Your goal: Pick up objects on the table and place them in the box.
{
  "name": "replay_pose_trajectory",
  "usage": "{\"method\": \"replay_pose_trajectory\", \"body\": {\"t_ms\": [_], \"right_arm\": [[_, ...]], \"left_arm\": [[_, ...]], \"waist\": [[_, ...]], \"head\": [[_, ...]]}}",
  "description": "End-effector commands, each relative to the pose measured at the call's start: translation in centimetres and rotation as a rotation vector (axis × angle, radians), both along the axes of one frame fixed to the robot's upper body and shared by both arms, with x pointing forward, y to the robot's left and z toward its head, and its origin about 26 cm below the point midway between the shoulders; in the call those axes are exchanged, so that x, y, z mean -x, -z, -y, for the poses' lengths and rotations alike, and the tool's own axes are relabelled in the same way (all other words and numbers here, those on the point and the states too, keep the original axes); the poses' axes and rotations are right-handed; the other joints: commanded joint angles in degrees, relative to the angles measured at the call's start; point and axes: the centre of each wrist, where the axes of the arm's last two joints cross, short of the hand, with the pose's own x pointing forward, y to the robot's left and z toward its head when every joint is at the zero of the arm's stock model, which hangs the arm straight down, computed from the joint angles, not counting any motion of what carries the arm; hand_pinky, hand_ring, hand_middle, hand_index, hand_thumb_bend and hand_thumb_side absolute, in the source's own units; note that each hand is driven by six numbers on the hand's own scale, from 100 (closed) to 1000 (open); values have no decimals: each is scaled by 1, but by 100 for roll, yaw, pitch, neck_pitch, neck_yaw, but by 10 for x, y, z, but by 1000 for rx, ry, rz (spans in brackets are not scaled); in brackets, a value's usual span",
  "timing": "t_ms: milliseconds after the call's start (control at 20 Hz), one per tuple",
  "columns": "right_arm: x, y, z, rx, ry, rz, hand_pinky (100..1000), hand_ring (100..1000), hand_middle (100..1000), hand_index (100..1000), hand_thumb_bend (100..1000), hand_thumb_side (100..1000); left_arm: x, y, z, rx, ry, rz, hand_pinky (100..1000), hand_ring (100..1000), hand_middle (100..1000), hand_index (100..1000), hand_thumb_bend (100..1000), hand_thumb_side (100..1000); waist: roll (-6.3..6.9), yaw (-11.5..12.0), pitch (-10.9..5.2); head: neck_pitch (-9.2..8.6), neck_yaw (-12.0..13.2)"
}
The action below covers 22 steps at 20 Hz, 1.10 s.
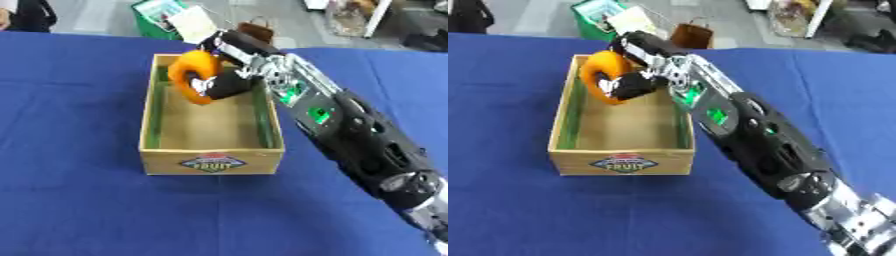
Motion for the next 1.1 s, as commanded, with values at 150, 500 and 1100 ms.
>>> {"method": "replay_pose_trajectory", "body": {"t_ms": [150, 500, 1100], "right_arm": [[-5, -8, -2, 158, -35, 20, 796, 996, 613, 725, 100, 524], [-6, -16, 2, 345, -50, -32, 844, 1000, 763, 859, 100, 657], [-4, -18, 9, 414, -50, -90, 897, 1000, 854, 947, 386, 668]], "left_arm": [[2, -9, 0, -20, 9, 30, 518, 460, 474, 550, 100, 785], [2, -9, 0, -18, 9, 29, 518, 460, 473, 550, 100, 785], [2, -9, 0, -18, 8, 28, 518, 460, 473, 549, 100, 785]], "waist": [[26, 13, -129], [18, 15, -142], [23, -5, -135]], "head": [[-43, -12], [-66, -14], [-84, 3]]}}
